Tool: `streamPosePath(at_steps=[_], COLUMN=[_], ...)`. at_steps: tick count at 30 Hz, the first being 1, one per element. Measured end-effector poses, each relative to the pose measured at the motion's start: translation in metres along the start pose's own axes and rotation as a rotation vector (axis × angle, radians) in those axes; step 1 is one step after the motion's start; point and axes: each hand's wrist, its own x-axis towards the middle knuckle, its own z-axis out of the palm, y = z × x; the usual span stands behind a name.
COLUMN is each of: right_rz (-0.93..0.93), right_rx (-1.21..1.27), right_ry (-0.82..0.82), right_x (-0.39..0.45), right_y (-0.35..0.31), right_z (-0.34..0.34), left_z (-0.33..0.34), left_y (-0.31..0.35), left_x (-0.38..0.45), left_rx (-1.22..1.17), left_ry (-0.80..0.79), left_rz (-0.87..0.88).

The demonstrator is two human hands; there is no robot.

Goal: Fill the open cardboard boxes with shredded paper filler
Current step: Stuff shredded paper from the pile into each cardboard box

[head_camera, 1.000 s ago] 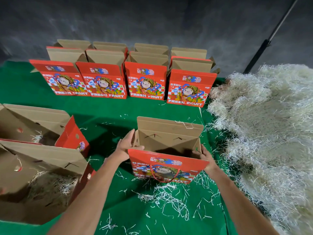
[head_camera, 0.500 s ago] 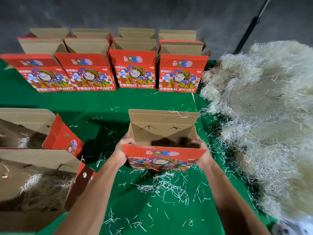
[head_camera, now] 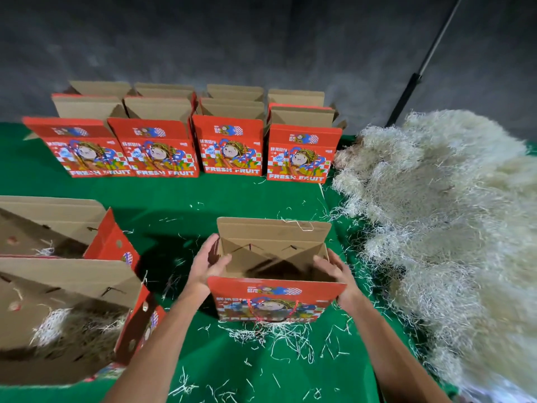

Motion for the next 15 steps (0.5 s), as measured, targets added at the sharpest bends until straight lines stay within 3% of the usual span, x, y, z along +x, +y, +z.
streamPosePath(at_steps=[2, 6, 9, 12, 15], right_rz=[-0.087, -0.332, -0.400, -0.423, -0.477], right_rx=[-0.185, -0.425, -0.492, -0.597, -0.616], right_ry=[0.032, 0.032, -0.022, -0.067, -0.141], right_x=[-0.001, 0.004, 0.007, 0.004, -0.001], right_y=[-0.012, -0.031, -0.036, -0.033, -0.027], right_z=[0.003, 0.012, 0.010, 0.008, 0.011], left_z=[-0.001, 0.004, 0.010, 0.016, 0.010], left_y=[0.016, 0.050, 0.064, 0.065, 0.053], left_x=[-0.001, -0.003, -0.006, -0.015, -0.020], left_rx=[0.064, 0.171, 0.530, 0.894, 1.056], left_ry=[-0.009, -0.062, -0.065, -0.058, -0.081], left_rz=[0.172, 0.284, 0.477, 0.785, 0.875])
